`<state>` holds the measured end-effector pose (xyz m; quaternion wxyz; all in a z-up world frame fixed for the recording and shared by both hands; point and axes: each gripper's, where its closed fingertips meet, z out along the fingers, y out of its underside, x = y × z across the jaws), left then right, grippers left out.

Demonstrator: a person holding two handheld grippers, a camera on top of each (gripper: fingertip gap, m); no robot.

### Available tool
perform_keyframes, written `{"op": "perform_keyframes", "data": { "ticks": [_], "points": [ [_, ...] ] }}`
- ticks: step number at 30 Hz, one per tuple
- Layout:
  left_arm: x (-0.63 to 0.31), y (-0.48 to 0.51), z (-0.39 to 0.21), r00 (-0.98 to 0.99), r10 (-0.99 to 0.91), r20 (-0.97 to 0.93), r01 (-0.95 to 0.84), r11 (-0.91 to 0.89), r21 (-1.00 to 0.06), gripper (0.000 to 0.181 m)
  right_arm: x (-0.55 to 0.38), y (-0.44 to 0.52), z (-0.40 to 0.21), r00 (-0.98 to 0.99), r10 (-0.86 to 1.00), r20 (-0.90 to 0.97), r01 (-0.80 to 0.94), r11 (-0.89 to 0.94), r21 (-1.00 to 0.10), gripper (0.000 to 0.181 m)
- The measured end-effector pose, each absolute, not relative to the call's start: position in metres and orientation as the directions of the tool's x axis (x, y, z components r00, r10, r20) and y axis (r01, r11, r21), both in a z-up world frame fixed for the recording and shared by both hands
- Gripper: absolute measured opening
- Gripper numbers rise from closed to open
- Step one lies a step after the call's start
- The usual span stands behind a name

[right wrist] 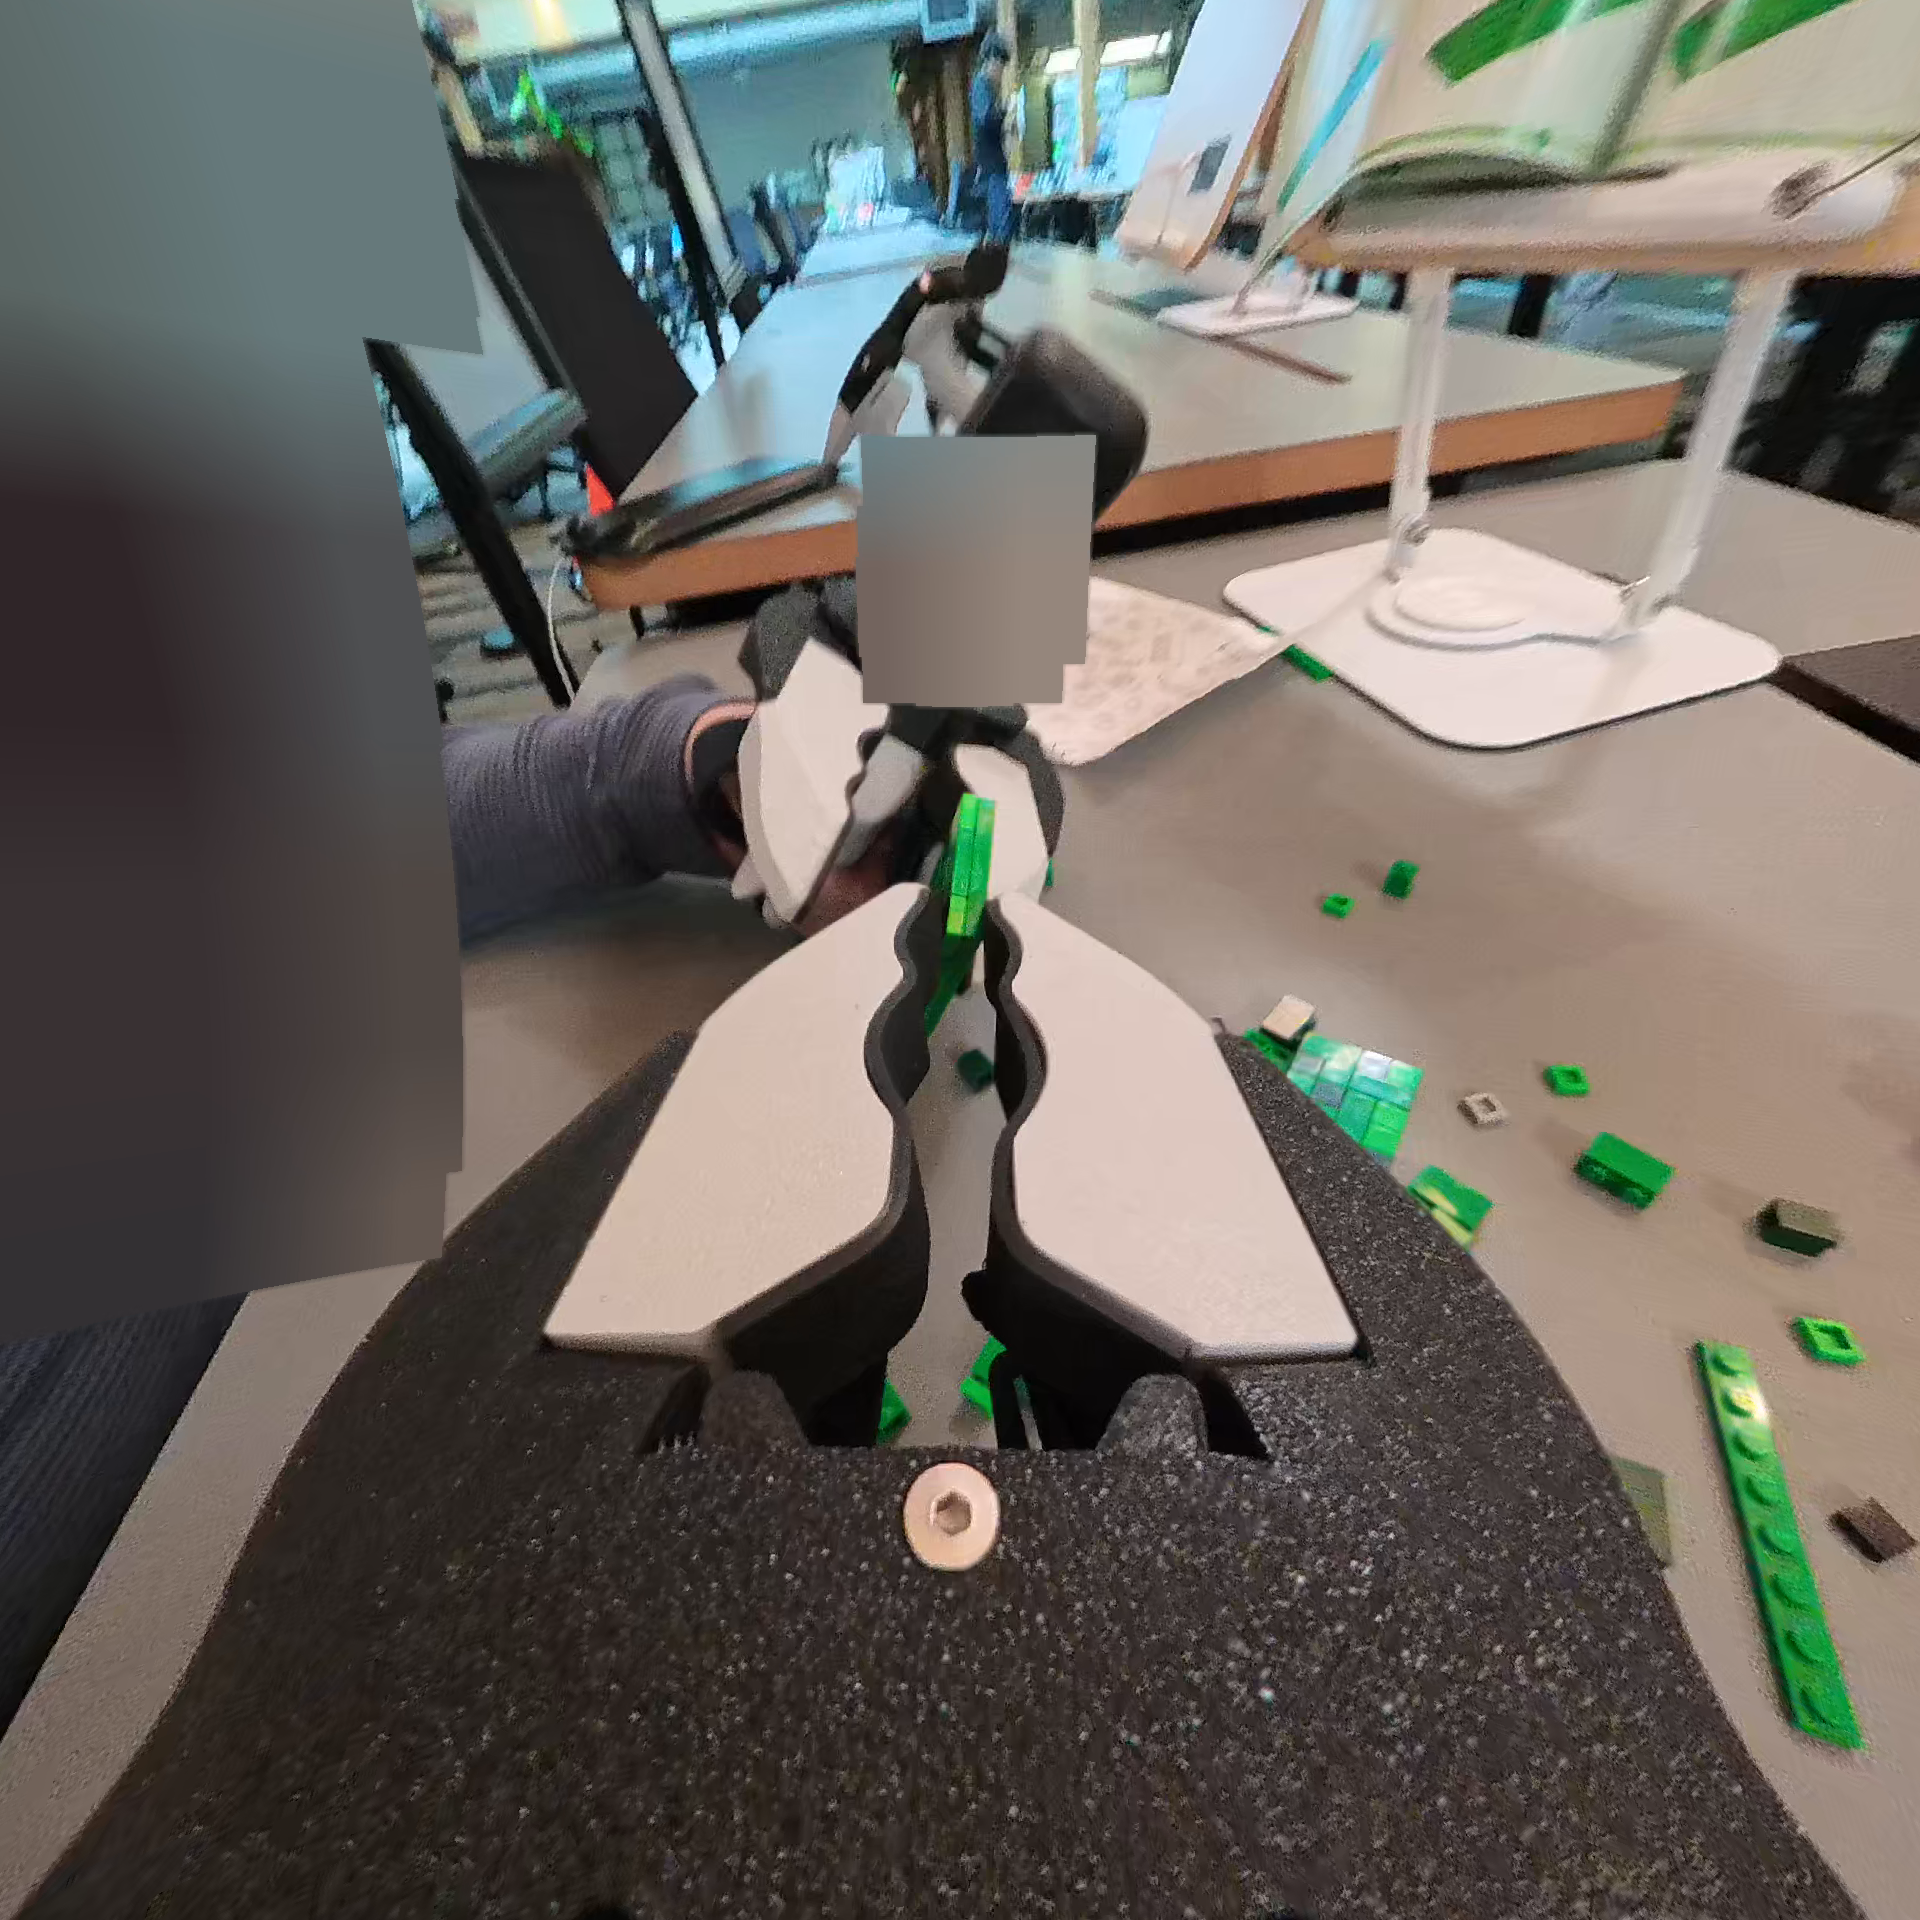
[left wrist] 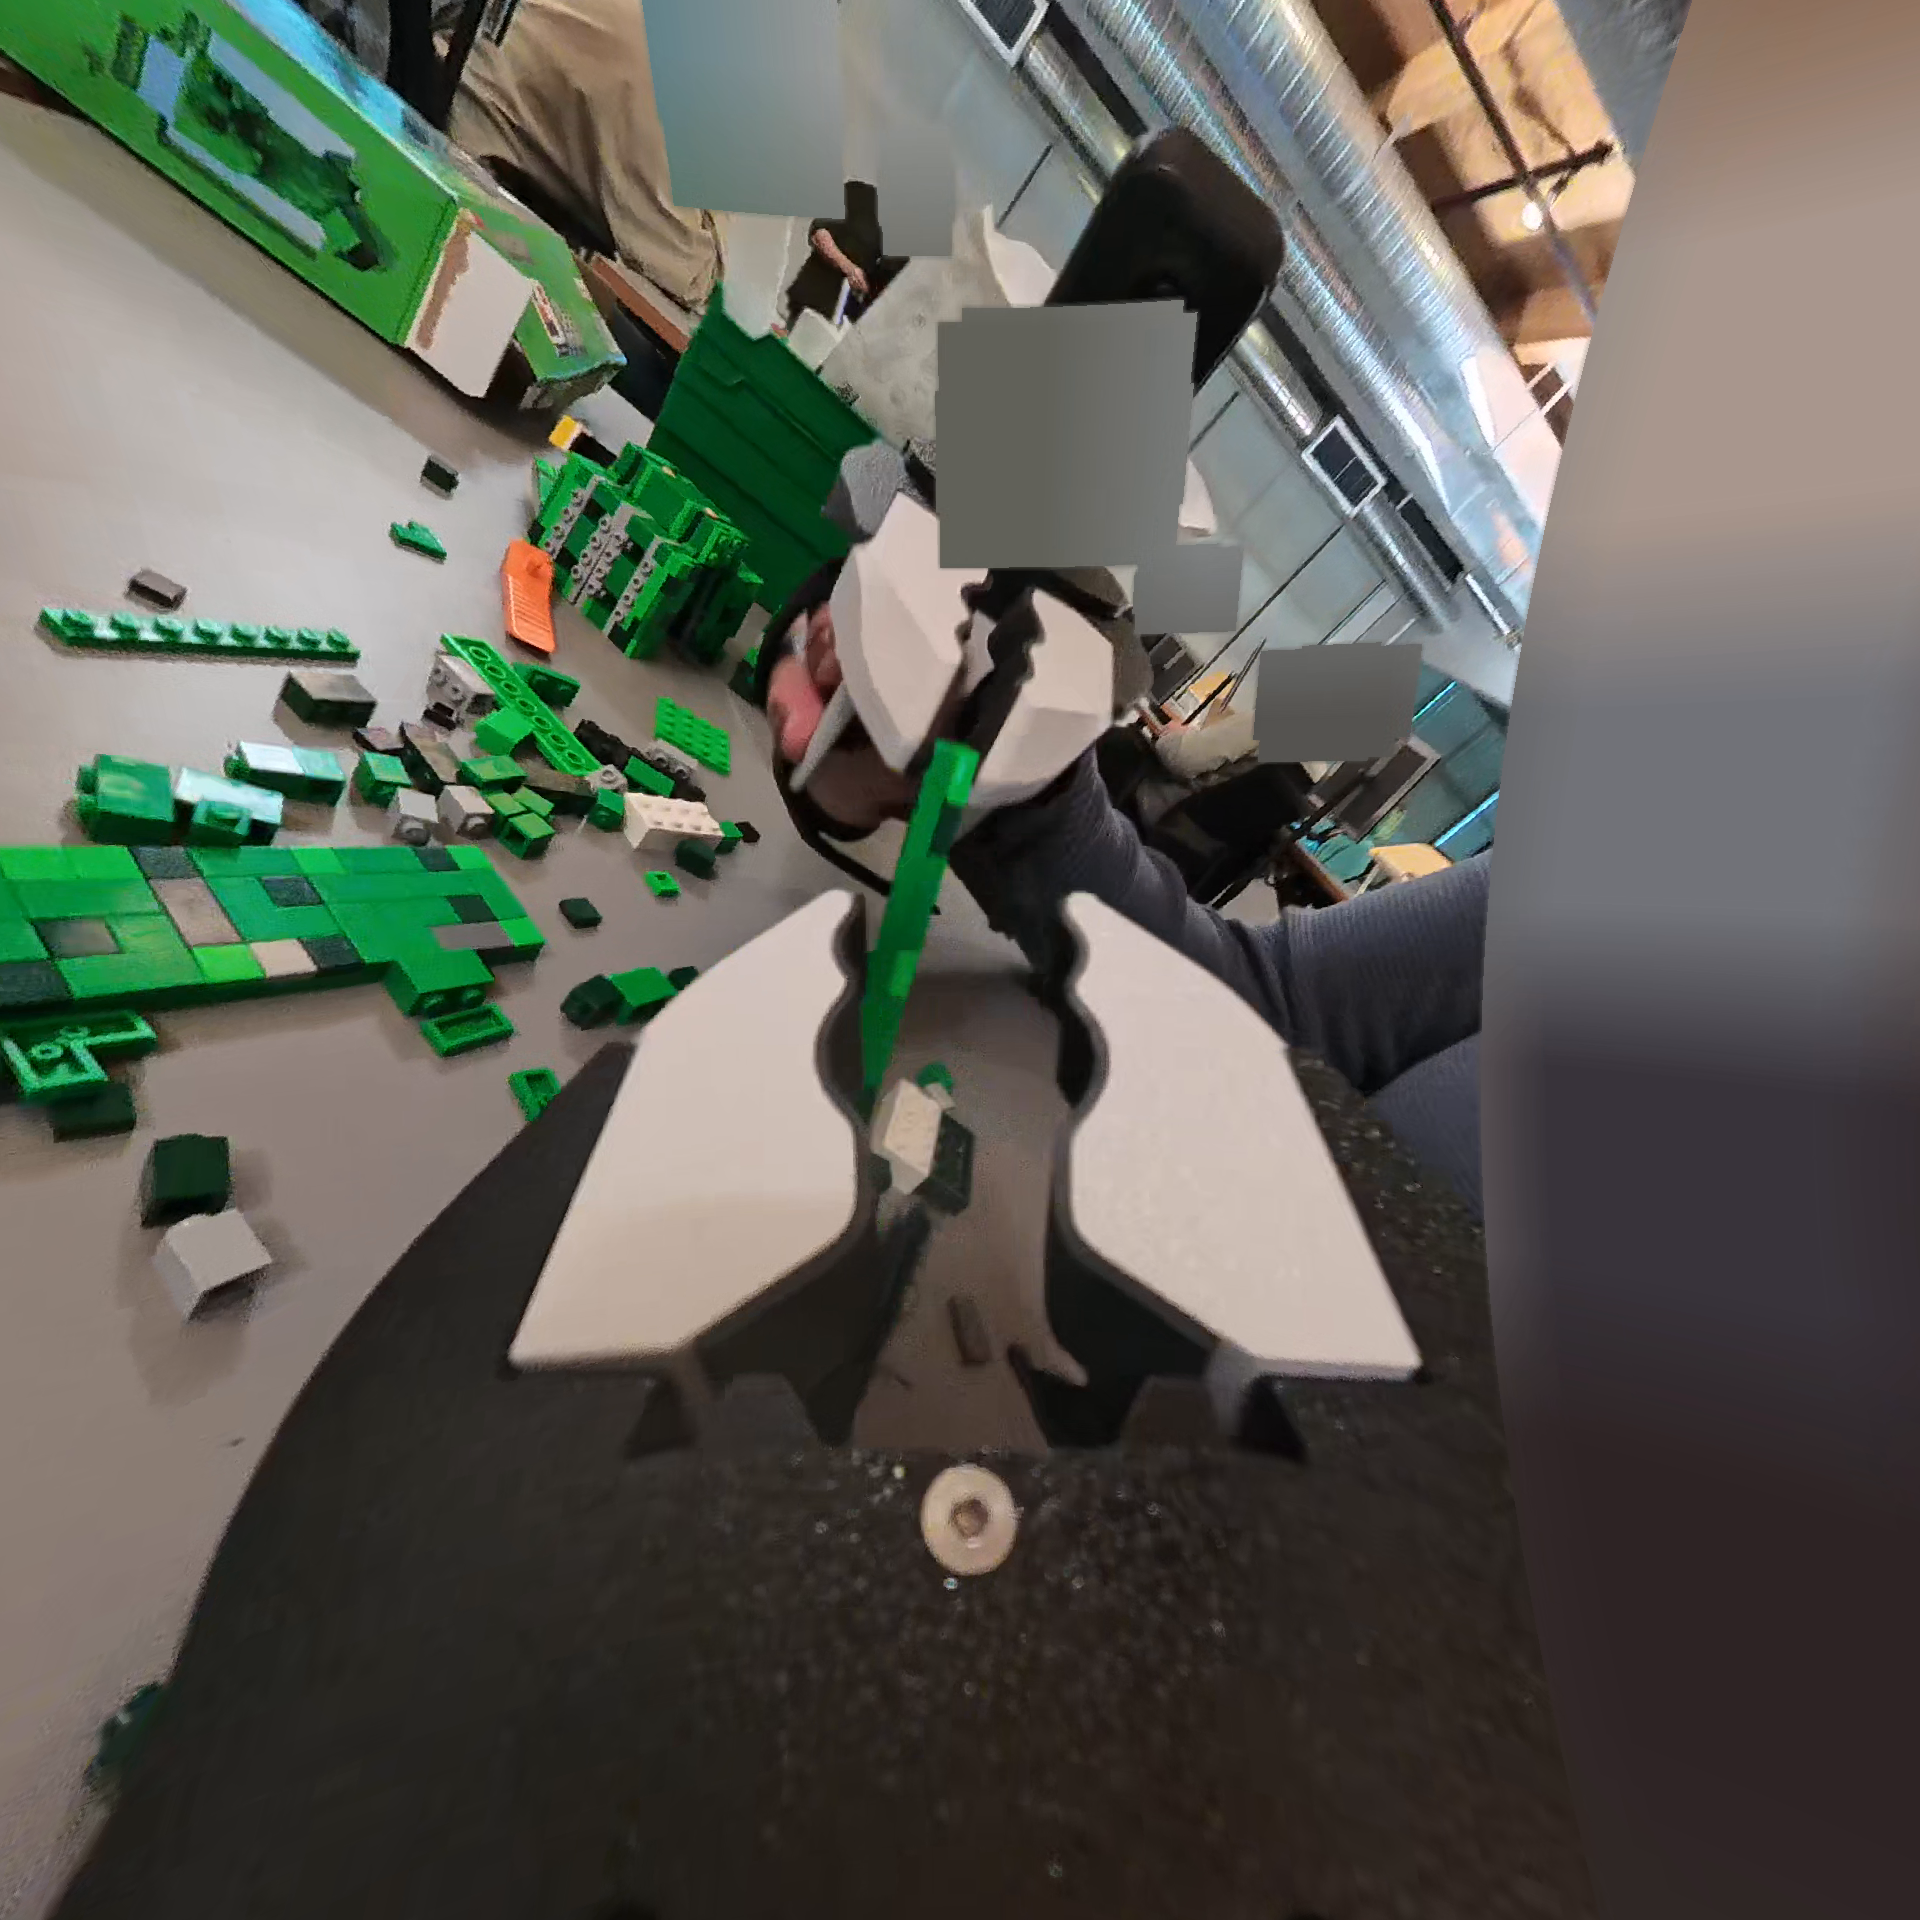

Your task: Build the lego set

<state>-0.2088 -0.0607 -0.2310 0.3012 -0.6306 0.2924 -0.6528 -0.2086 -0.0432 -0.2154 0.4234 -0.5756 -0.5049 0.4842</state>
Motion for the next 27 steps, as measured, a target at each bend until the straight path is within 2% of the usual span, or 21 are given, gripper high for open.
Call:
{"op": "perform_keyframes", "data": {
  "ticks": [5,6,9,10,13,14,15,18,20,24,27],
  "points": [
    [-0.209,-0.057,-0.238,-0.003,-0.746,0.665,0.015,-0.665,-0.746,0.040,-0.196,-0.026,-0.188,0.066,0.976,-0.206,-0.049,-0.203,-0.978,0.006],
    [-0.208,-0.057,-0.239,0.001,-0.749,0.663,0.011,-0.663,-0.749,0.037,-0.194,-0.025,-0.184,0.057,0.972,-0.226,-0.082,-0.221,-0.972,0.007],
    [-0.209,-0.056,-0.234,0.003,-0.778,0.628,0.035,-0.627,-0.778,0.007,-0.191,-0.023,-0.181,0.052,0.967,-0.251,-0.112,-0.244,-0.963,0.007],
    [-0.210,-0.053,-0.234,0.024,-0.783,0.621,0.048,-0.620,-0.783,0.007,-0.191,-0.020,-0.184,0.077,0.969,-0.235,-0.095,-0.227,-0.969,0.007],
    [-0.216,-0.050,-0.234,0.048,-0.766,0.641,0.048,-0.639,-0.768,0.006,-0.187,-0.009,-0.193,0.220,0.972,-0.083,0.009,-0.088,-0.996,0.009],
    [-0.217,-0.047,-0.238,0.070,-0.750,0.658,0.039,-0.657,-0.753,0.006,-0.185,-0.002,-0.191,0.308,0.951,0.031,0.048,0.017,-0.999,0.034],
    [-0.219,-0.045,-0.243,0.099,-0.733,0.673,0.025,-0.675,-0.738,0.006,-0.185,0.000,-0.189,0.366,0.915,0.169,0.109,0.138,-0.984,0.041],
    [-0.221,-0.042,-0.255,0.155,-0.691,0.706,-0.008,-0.715,-0.699,0.006,-0.194,-0.013,-0.208,0.277,0.787,0.551,0.417,0.418,-0.807,0.063],
    [-0.219,-0.046,-0.258,0.148,-0.677,0.721,-0.034,-0.732,-0.681,0.006,-0.205,-0.020,-0.229,0.150,0.713,0.685,0.558,0.511,-0.654,0.077],
    [-0.214,-0.058,-0.269,0.153,-0.681,0.716,-0.144,-0.732,-0.666,0.006,-0.221,-0.026,-0.263,-0.039,0.601,0.798,0.689,0.595,-0.414,0.076],
    [-0.210,-0.064,-0.274,0.166,-0.718,0.676,-0.205,-0.695,-0.689,0.006,-0.221,-0.023,-0.274,-0.118,0.531,0.839,0.739,0.612,-0.283,0.062]
  ]
}}
